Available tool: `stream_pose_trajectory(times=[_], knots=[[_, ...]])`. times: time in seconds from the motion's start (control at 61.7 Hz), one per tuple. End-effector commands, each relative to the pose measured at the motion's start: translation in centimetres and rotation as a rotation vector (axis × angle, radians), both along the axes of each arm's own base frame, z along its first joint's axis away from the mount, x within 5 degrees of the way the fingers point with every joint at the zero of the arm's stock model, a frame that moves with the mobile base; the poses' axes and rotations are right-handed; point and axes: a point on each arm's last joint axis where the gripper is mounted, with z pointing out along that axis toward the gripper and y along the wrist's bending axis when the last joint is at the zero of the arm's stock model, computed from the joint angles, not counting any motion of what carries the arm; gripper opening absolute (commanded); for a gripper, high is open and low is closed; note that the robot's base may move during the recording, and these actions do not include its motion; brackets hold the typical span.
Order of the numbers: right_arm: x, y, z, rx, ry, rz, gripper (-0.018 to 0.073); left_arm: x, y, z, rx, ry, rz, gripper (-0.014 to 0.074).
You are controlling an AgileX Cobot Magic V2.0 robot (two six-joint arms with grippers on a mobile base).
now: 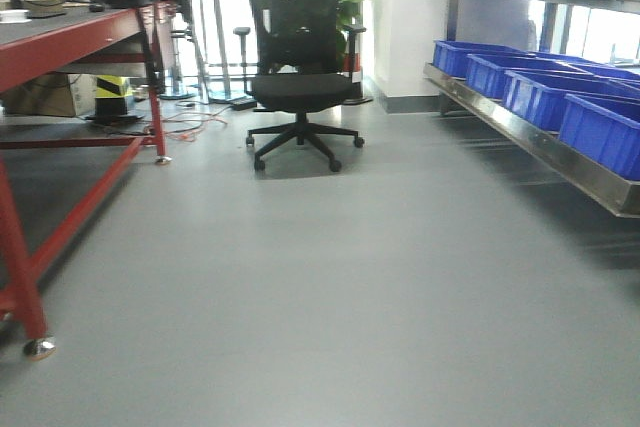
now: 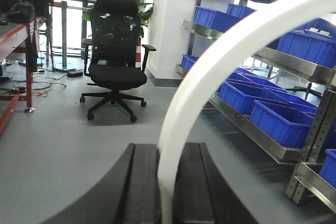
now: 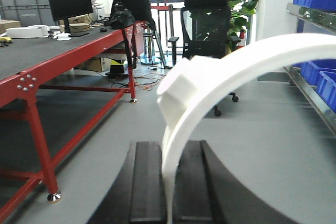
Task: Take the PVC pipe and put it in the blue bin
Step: 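Turn and drive the base toward the shelf of blue bins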
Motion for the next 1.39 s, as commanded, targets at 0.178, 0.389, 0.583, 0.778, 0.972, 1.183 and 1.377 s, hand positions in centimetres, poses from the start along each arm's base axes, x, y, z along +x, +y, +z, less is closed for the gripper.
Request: stream_pose_trajectory(times=[0.178, 0.389, 0.583, 0.778, 0.972, 1.183, 1.377], knots=[[-0.15, -0.01, 0.51, 0.014, -0.033, 0.006, -0.0169, -0.14, 0.07, 0.36, -0.011, -0.032, 0.005, -0.0111], [-0.15, -0.01, 0.51, 0.014, -0.033, 0.006, -0.0169, -0.14, 0.07, 0.36, -0.011, -0.032, 0.005, -0.0111], [-0.15, -0.01, 0.51, 0.014, -0.033, 0.006, -0.0169, -0.14, 0.07, 0.36, -0.011, -0.032, 0.005, -0.0111], [-0.15, -0.01, 0.51, 0.014, -0.033, 0.006, -0.0169, -0.14, 0.07, 0.36, -0.011, -0.032, 0.005, -0.0111], [-0.15, -0.01, 0.51, 0.014, -0.033, 0.006, -0.0169, -0.14, 0.07, 0.36, -0.011, -0.032, 0.005, -0.0111], [-0.15, -0.01, 0.51, 0.014, -0.033, 0.006, -0.0169, -0.14, 0.07, 0.36, -0.011, -0.032, 0.005, -0.0111], [-0.15, -0.01, 0.51, 0.014, -0.033, 0.006, -0.0169, -0.14, 0.07, 0.36, -0.011, -0.032, 0.005, -0.0111]])
